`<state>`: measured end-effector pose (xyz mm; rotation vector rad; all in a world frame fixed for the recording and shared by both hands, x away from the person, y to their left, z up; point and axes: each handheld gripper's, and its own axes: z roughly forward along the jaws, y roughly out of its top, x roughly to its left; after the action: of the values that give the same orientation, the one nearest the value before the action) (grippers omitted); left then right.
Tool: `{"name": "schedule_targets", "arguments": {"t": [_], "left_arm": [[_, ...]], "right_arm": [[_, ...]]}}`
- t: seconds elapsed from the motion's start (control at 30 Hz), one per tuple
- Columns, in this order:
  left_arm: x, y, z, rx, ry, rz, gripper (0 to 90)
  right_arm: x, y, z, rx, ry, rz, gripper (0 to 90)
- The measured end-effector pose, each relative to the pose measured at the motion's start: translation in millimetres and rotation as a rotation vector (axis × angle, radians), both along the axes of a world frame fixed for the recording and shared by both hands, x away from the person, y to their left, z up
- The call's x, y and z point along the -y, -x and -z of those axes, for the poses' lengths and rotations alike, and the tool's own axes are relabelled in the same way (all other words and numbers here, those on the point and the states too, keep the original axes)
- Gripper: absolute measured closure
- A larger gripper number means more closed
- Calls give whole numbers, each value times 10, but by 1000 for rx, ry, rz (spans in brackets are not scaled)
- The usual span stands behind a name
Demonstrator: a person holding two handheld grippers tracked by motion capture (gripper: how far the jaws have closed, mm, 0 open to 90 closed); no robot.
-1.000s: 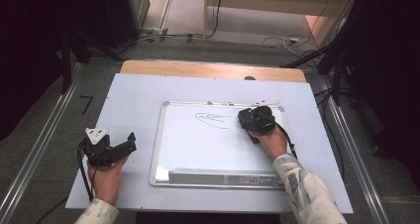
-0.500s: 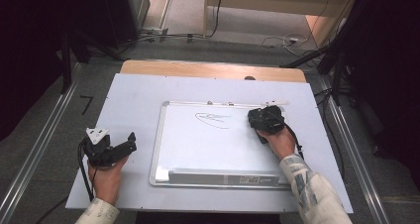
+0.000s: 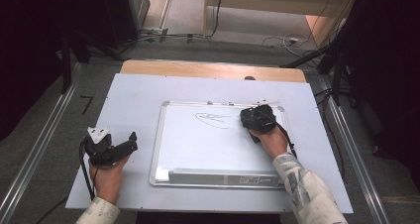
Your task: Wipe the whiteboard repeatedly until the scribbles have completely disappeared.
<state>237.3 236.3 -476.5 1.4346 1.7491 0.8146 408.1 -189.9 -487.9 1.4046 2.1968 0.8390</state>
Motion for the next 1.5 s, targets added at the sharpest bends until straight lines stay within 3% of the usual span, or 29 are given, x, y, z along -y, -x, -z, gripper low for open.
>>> {"name": "schedule_targets", "arguments": {"t": [1.5], "left_arm": [[-4,9,-7,4,4,4,61]], "right_arm": [[-926,33,12,-1,21,-138,386]]}}
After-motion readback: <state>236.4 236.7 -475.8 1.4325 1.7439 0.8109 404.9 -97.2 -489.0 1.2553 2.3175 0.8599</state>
